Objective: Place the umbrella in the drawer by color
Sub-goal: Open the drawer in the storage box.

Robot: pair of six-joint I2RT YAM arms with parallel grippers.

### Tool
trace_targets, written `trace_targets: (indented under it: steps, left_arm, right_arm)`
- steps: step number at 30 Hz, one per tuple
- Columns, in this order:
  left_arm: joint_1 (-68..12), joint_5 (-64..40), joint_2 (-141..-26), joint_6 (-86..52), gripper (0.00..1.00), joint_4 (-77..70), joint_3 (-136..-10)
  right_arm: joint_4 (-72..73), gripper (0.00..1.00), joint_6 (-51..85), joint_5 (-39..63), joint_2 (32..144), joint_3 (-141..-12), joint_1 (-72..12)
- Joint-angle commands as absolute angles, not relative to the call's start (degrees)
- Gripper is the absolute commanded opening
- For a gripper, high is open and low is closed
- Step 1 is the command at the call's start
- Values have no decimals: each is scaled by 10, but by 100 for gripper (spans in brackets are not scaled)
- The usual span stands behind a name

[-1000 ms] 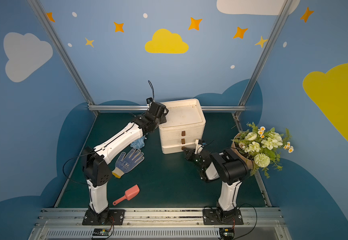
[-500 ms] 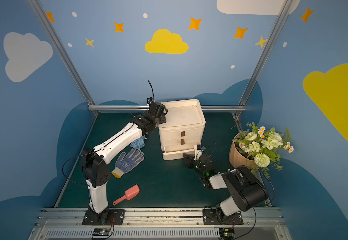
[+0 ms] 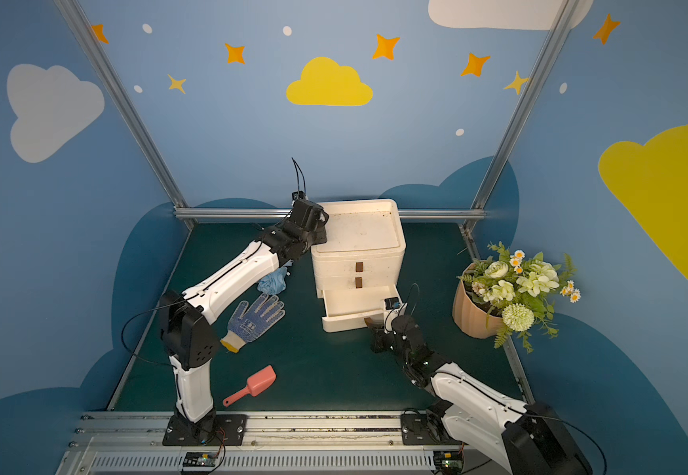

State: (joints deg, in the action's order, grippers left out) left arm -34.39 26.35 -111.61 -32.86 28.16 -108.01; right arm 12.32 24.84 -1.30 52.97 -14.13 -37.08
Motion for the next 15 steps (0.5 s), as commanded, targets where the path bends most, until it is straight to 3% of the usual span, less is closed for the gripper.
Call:
trace_targets:
  steps: [1,8,15]
  left_arm:
    - [-340,185,-1127,-318,5,244,-1058]
    - [-343,184,-1128,-319,4,243,-1058]
    - [-344,186,-1125,-323,4,237,-1048]
  right_arm:
    - [56,0,253,-46,466,-114,-388]
    - [-15,0,261,-72,351,-74,-405]
    - [-35,0,276,-75,319,-62,-413]
